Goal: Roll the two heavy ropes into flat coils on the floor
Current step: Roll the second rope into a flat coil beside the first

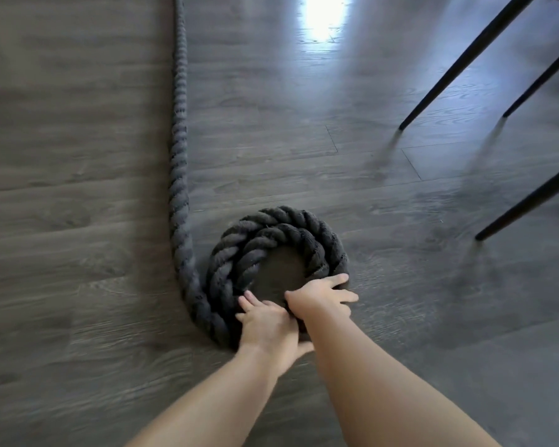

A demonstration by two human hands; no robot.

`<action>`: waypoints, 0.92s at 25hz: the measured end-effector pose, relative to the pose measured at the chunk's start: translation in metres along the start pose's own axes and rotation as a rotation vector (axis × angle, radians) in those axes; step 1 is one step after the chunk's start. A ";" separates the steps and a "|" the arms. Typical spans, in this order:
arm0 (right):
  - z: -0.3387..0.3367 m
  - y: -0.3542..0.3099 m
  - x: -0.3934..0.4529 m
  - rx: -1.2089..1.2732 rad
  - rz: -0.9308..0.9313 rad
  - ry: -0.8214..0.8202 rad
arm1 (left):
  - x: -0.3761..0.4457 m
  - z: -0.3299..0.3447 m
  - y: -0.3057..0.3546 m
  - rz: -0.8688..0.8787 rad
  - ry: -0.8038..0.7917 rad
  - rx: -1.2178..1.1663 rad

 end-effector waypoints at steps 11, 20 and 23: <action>-0.036 -0.036 0.052 -0.434 -0.155 0.025 | 0.044 -0.058 -0.073 0.236 0.010 0.360; -0.087 -0.125 0.063 -0.507 -0.329 -0.007 | 0.079 -0.075 -0.013 -0.290 0.050 -0.047; -0.084 -0.127 0.075 -0.470 -0.402 0.016 | 0.094 -0.088 -0.004 -0.305 -0.014 -0.126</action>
Point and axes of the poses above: each hand's wrist, its own x-axis towards the middle knuckle, its own z-axis out of the palm, y = z × x, the point moved 7 cm from there along x, towards the middle knuckle, and after that the axes turned 14 degrees about -x, right-handed, at the moved point
